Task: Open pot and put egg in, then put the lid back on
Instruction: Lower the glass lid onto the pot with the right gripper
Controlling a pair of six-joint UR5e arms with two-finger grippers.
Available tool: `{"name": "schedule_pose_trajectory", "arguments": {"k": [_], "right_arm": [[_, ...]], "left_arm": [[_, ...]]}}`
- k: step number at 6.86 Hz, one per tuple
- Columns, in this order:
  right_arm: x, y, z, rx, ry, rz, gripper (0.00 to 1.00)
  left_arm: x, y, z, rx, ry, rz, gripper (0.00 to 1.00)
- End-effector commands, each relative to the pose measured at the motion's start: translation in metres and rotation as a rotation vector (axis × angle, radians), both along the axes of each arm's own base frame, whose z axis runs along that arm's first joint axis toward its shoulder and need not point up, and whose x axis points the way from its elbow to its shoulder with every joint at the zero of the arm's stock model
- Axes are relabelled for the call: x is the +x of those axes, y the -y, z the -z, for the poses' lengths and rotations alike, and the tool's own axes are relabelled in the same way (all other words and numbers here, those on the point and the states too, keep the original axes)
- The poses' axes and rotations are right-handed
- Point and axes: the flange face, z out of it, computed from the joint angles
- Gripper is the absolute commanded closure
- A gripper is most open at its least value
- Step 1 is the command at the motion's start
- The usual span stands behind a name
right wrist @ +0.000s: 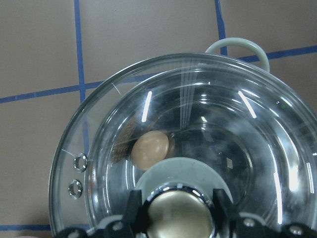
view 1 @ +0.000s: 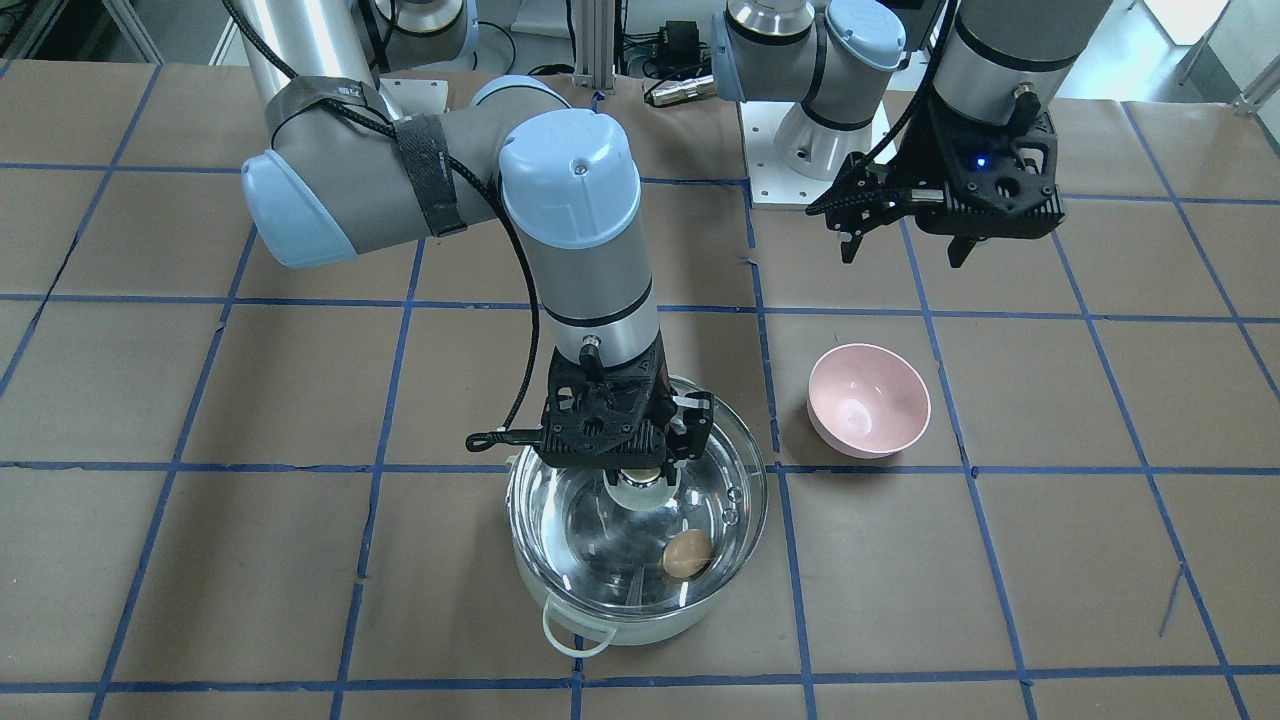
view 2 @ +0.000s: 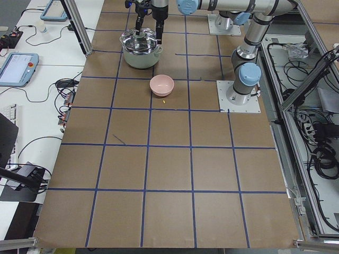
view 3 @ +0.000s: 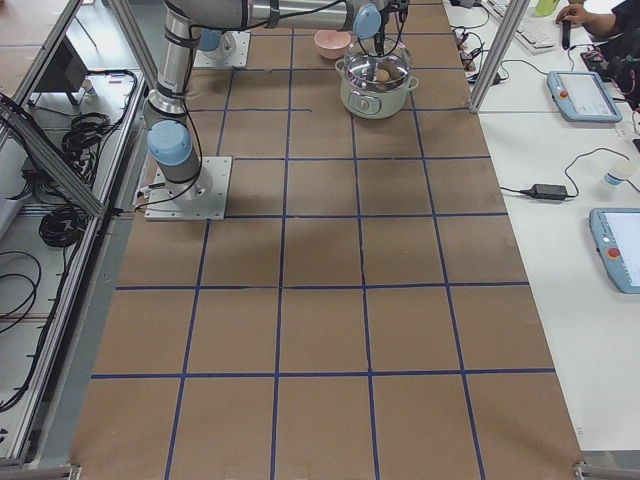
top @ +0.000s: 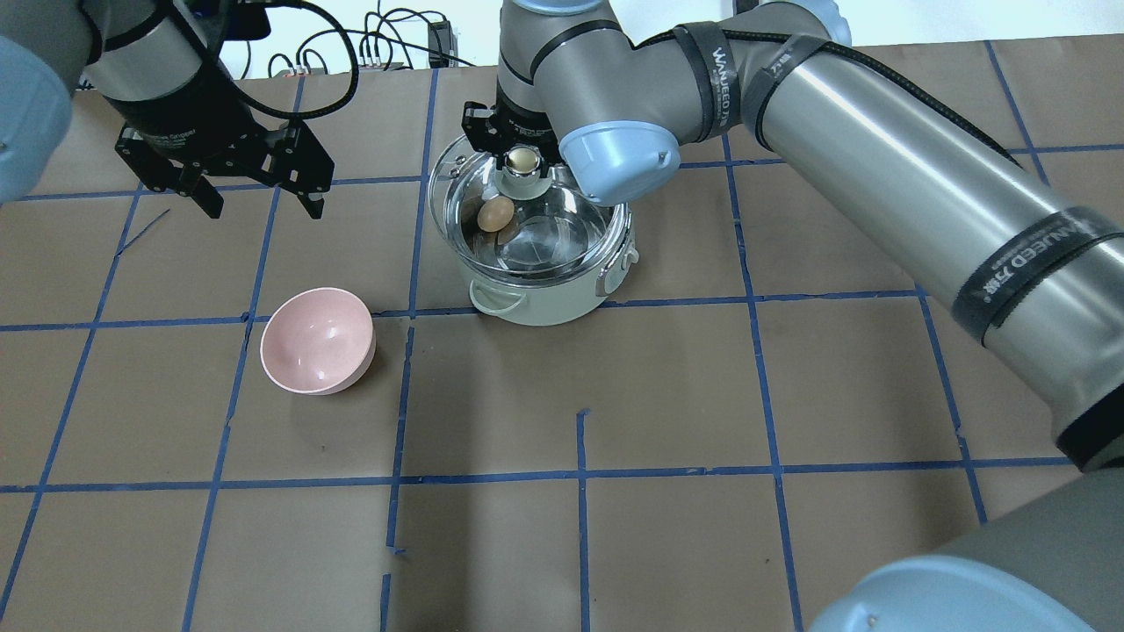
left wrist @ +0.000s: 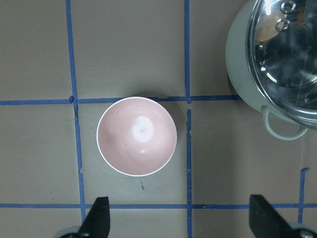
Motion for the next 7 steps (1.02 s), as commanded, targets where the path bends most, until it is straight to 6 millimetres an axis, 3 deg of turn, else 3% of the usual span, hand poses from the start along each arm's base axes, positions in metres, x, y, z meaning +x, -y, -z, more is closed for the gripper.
{"name": "schedule_pose_trajectory", "arguments": {"k": [1,7], "right_arm": [[-0.0032,0.0007,0.0018,-0.013,-0.025,0.014,0.5],[-0.0046,-0.0004,0.0027,-0.036,-0.022,0.026,0.38]], "left_arm": [[0.0005,-0.0044,0.0037,0.04,-0.004,0.016,0.0],[0.0035,-0.0056,0.0007,0.033,-0.009,-0.004,0.0]]}}
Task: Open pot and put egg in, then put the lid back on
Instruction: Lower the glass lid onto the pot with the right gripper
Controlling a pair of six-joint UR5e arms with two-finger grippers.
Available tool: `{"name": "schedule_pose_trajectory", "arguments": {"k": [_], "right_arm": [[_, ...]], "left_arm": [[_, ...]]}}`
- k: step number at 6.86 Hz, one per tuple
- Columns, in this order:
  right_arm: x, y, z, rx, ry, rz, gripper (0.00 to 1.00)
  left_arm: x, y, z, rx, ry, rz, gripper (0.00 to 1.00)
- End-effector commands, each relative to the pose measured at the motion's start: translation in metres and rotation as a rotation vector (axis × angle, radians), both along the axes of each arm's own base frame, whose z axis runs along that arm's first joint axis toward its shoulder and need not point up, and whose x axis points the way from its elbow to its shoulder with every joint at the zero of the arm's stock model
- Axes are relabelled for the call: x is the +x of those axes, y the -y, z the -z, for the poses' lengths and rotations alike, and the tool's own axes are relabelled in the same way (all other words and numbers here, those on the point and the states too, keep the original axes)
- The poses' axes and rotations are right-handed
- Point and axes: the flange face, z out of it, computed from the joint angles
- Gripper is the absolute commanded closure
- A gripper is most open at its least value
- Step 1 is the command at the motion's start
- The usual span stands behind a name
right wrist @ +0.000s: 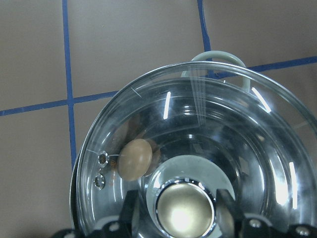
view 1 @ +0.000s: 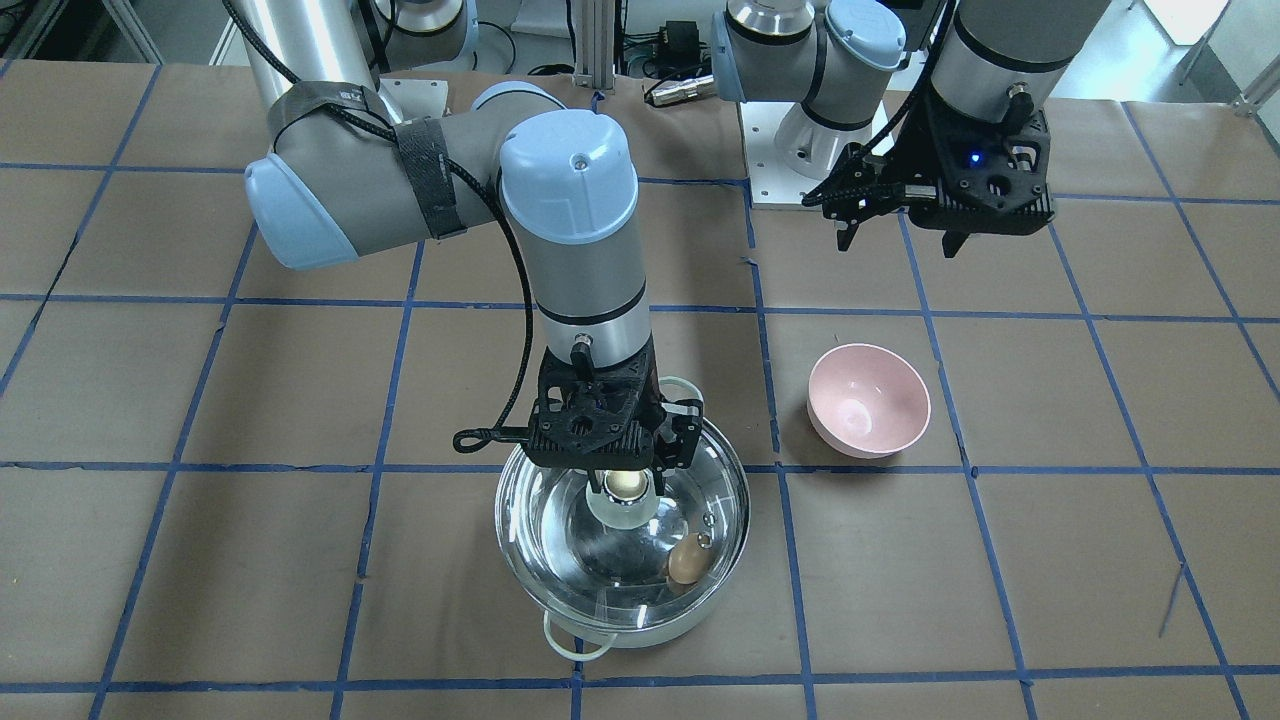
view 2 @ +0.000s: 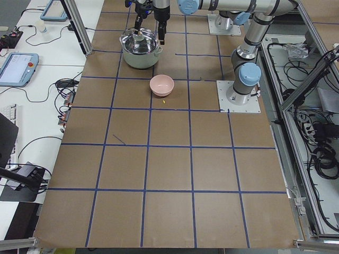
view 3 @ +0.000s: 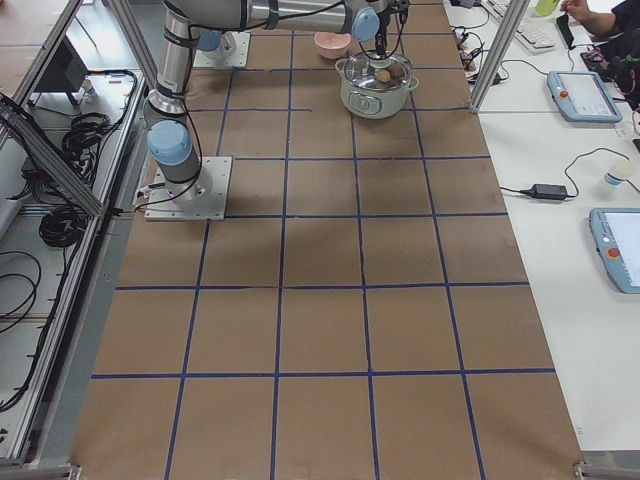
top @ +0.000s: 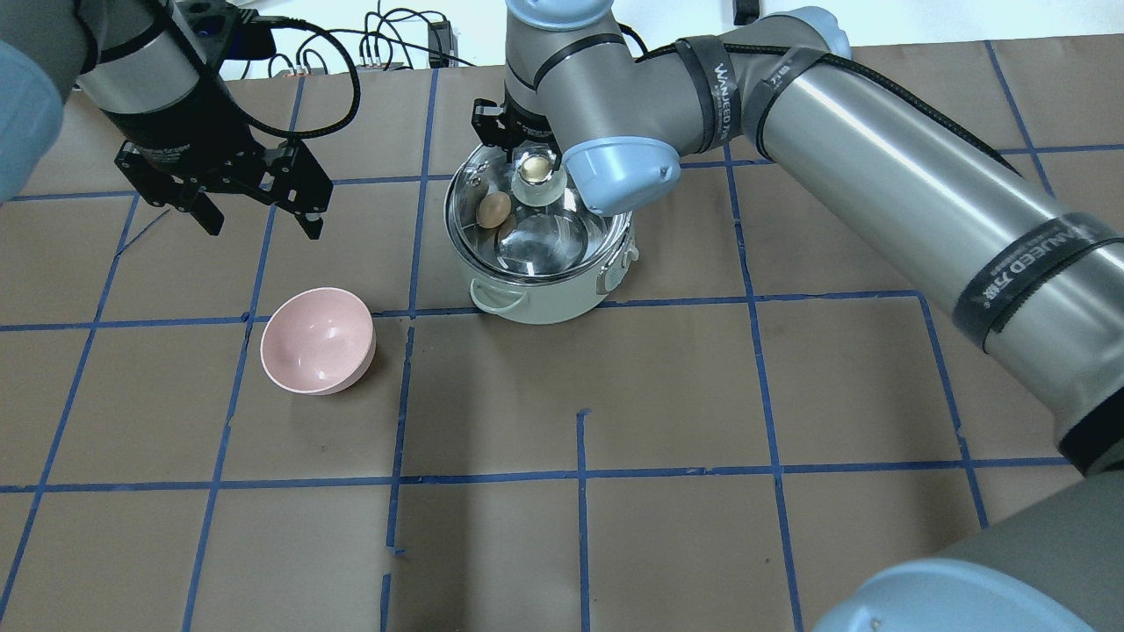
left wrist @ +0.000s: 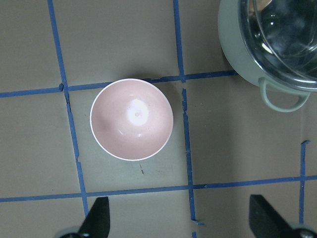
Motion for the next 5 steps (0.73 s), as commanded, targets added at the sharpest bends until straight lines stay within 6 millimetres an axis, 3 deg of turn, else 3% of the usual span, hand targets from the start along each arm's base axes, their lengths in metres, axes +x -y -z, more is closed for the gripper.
{"name": "schedule_pose_trajectory", "arguments": {"k": [1,3,4,5], "right_arm": [[0.001,0.0,-0.001,-0.001,0.006,0.0,0.36],[-0.002,0.002,-0.002,-0.016,0.0,-0.006,0.36],[-0.02,0.011,-0.018,-0.042,0.0,-0.001,0.36],[-0.06,0.021,-0.046,-0.089,-0.011,-0.022,0.36]], "left_arm": [[0.002,0.0,0.0,0.0,0.0,-0.003,0.0],[0.002,0.0,0.0,-0.001,0.0,-0.003,0.0],[0.002,0.0,0.001,0.002,-0.002,-0.005,0.0],[0.002,0.0,0.002,0.002,-0.002,-0.003,0.0]]}}
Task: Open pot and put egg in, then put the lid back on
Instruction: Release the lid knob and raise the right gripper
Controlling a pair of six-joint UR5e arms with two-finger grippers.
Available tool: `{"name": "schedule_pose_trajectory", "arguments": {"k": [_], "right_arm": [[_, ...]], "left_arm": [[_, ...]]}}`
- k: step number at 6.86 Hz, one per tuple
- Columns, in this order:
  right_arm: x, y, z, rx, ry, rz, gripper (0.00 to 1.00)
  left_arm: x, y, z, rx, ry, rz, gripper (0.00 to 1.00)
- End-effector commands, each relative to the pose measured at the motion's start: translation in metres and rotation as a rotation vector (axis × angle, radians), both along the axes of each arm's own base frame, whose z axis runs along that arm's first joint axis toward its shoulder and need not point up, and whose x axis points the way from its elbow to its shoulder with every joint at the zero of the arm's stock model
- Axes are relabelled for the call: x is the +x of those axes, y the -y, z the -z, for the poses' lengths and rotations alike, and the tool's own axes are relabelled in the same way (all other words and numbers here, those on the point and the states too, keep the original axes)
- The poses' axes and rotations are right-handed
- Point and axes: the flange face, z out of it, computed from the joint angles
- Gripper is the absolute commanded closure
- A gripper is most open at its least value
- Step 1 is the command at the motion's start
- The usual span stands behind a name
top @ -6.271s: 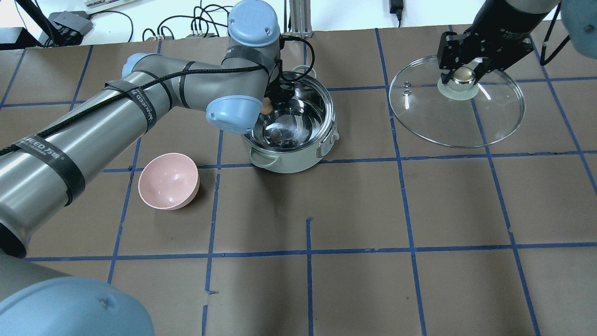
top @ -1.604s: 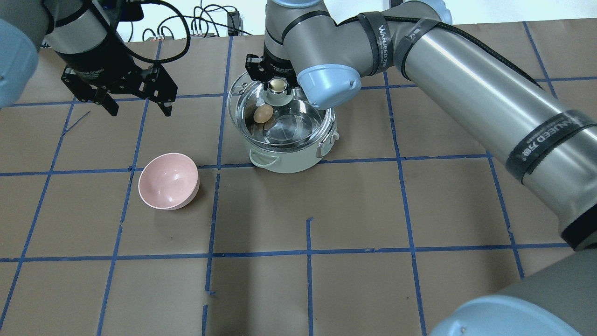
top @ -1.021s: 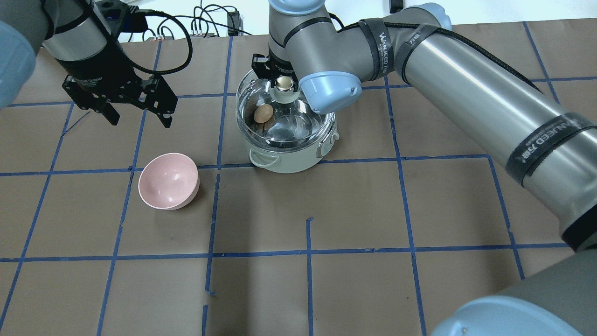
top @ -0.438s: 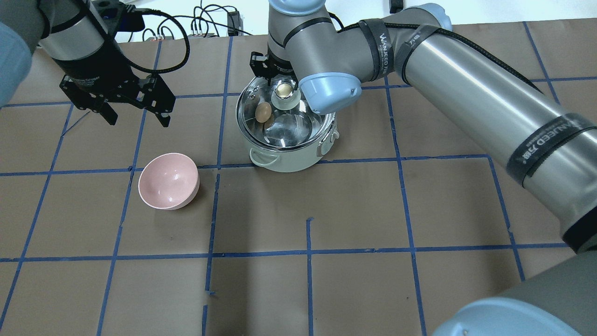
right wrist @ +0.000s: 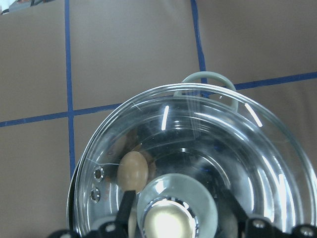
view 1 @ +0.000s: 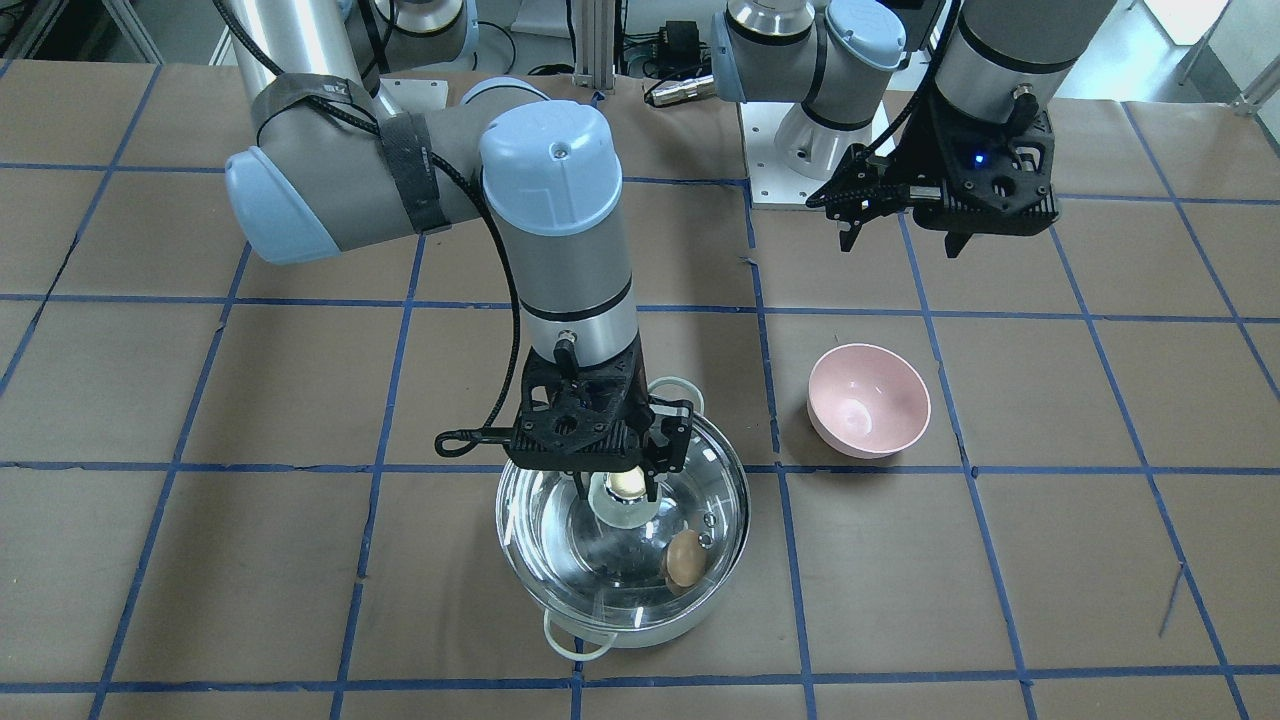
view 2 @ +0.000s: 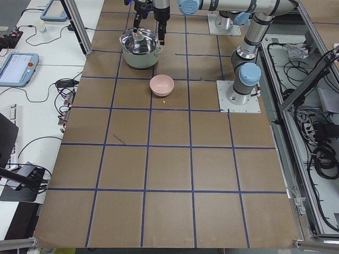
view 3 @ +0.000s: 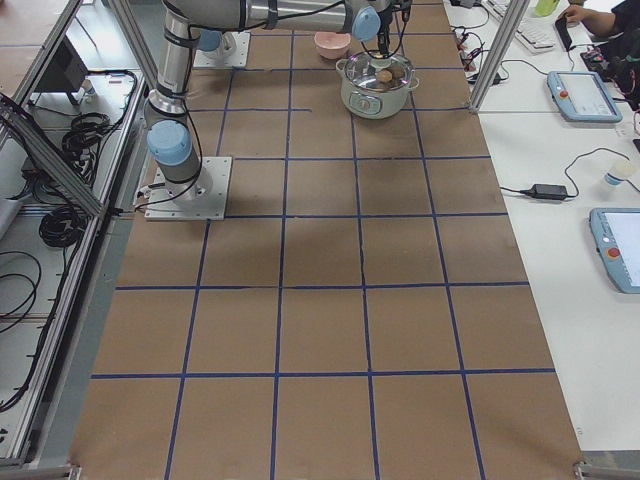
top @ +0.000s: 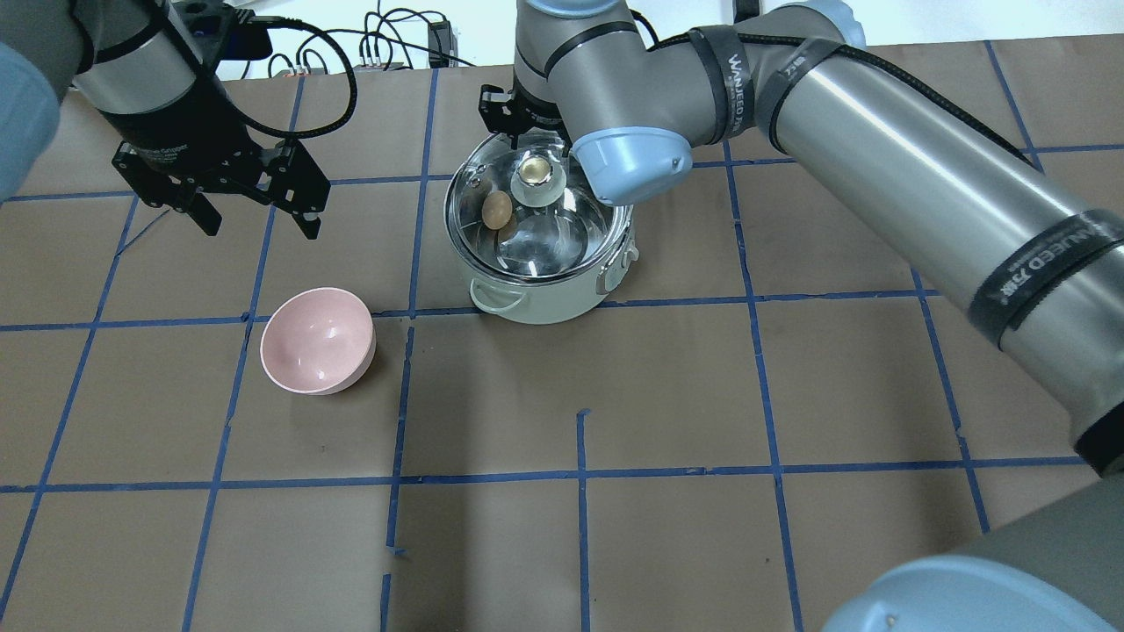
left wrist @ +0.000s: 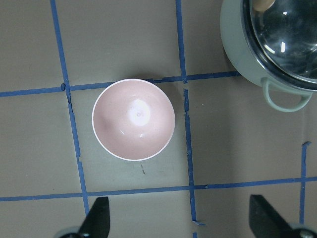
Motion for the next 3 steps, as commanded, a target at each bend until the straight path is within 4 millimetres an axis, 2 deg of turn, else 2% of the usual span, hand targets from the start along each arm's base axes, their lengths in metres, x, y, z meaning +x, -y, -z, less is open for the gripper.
{"name": "schedule_pose_trajectory", "arguments": {"k": [1,3], "right_arm": [[-0.093,0.015,-0.055,-0.054,-0.024,0.007,0.35],[-0.184,-0.001,-0.075,0.036,-0.066,0.05,0.34]], "left_arm": [[0.0,0.0,0.001,0.001,-0.001,-0.001,0.0],[0.0,0.0,0.001,0.001,-0.001,-0.001,0.0]]}}
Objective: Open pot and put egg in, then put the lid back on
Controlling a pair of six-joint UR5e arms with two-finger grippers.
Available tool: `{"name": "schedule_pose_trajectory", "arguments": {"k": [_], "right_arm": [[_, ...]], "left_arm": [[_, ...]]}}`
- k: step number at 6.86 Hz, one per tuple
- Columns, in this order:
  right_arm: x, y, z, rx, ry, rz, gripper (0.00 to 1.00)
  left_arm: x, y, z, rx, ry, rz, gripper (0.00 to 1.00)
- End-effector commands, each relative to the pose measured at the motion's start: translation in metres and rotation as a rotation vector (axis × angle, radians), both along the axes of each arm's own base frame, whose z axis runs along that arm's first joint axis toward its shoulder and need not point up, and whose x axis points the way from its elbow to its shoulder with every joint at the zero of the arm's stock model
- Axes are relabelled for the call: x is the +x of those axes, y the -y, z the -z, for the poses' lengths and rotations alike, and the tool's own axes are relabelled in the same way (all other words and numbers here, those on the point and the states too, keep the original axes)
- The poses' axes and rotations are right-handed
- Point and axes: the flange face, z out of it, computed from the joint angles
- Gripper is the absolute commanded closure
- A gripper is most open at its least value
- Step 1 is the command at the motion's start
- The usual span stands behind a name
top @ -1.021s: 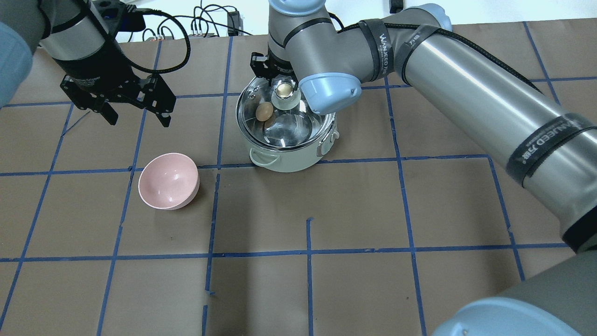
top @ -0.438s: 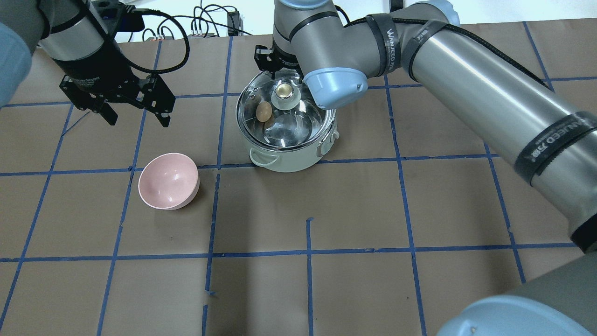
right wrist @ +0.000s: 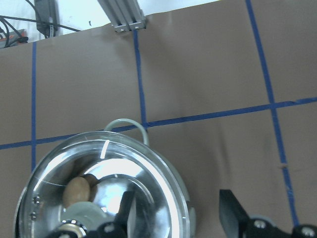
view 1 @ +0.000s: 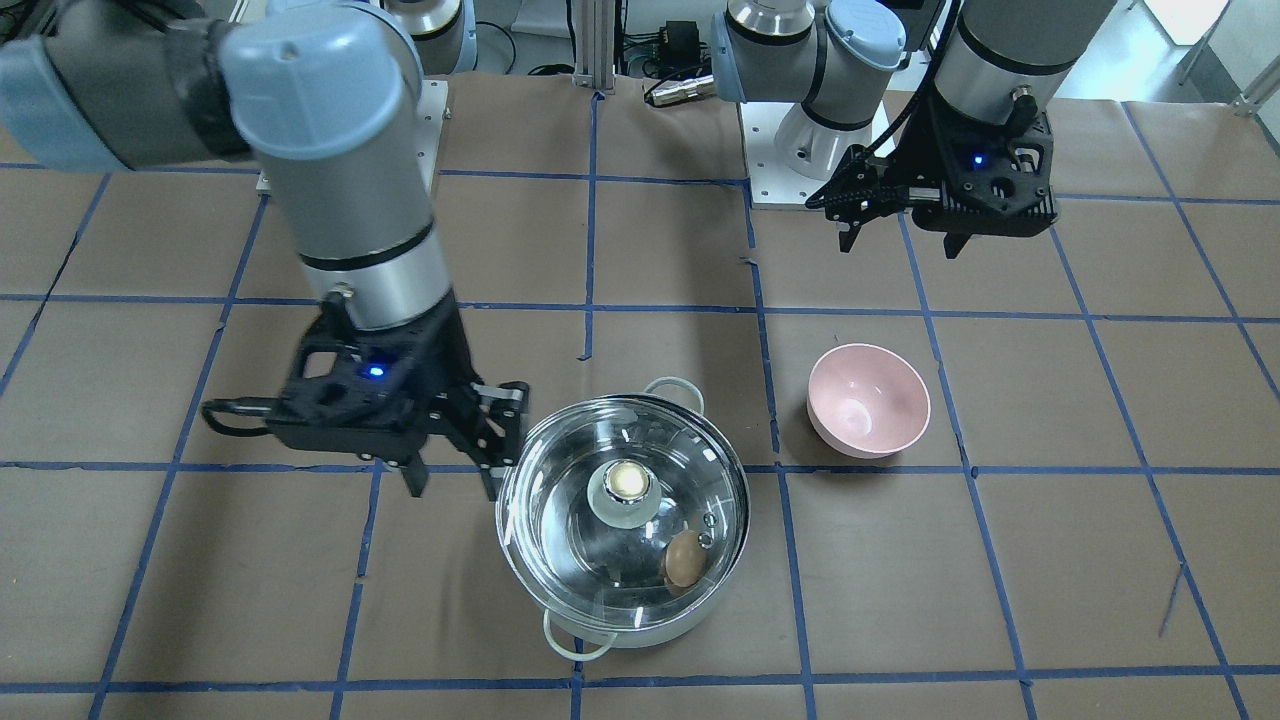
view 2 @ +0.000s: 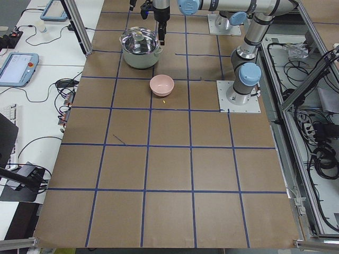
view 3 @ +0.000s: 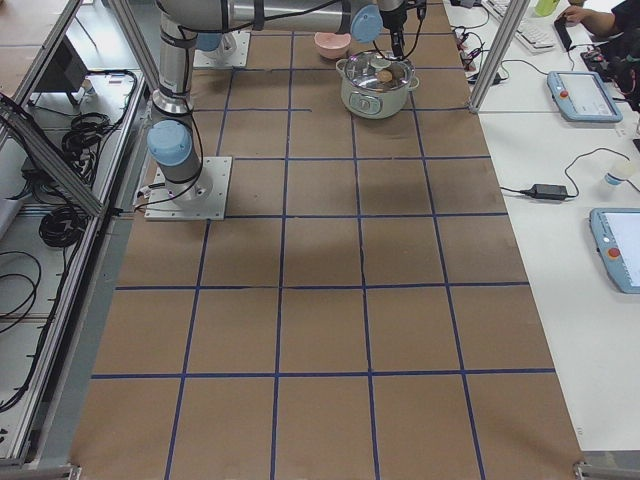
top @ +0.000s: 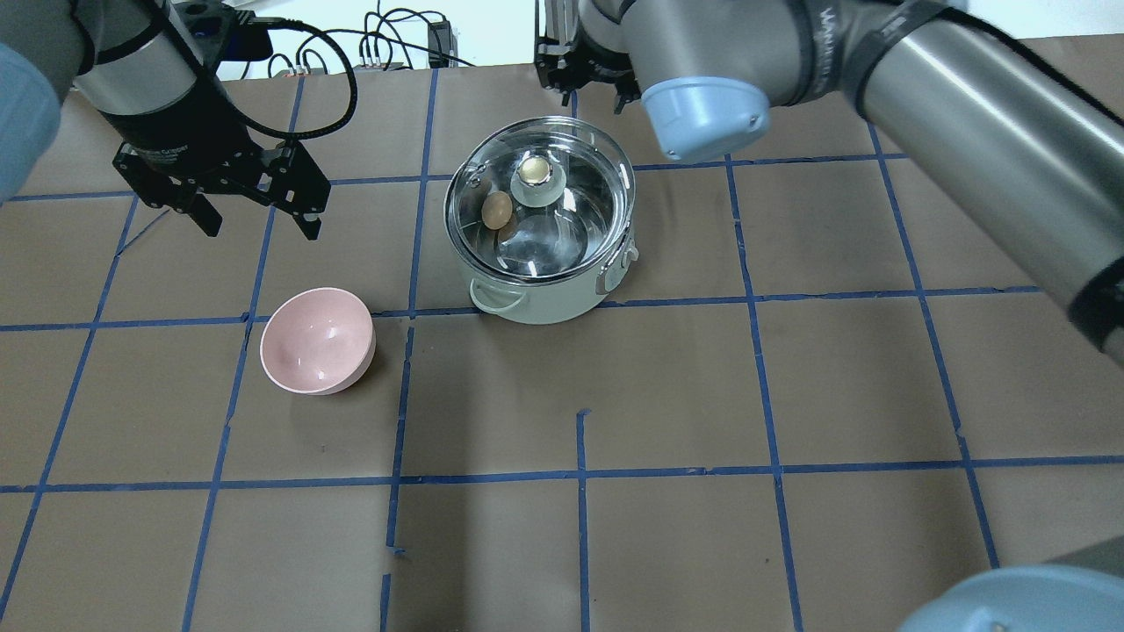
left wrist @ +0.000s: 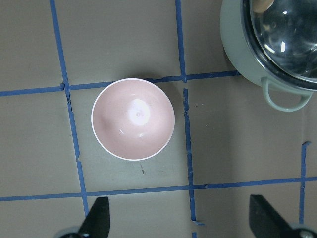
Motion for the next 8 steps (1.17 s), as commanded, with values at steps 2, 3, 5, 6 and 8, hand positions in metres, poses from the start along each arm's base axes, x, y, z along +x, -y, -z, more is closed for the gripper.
{"name": "schedule_pose_trajectory", "arguments": {"k": [2,3,5,6,8], "right_arm": [[-0.144,-0.038,-0.024,0.153,-0.056,0.015,0.3],[-0.163,-0.054,-0.03,0.213,-0.068,0.007,0.26],[-0.147,-0.087,-0.055,0.227,-0.061,-0.043,0.0],[-0.122,-0.097,-0.048,0.261,-0.061,-0.081,0.0],[-0.053,-0.118,-0.033,0.28,-0.068,-0.135,0.0]], "left_arm": [[-0.001,0.0,0.0,-0.004,0.002,0.003,0.0],[-0.003,0.0,-0.001,-0.012,0.003,0.008,0.0],[0.001,-0.006,-0.007,-0.027,0.016,-0.029,0.0],[0.002,-0.006,-0.009,-0.031,0.015,-0.065,0.0],[0.006,-0.006,-0.011,-0.036,0.016,-0.084,0.0]]}}
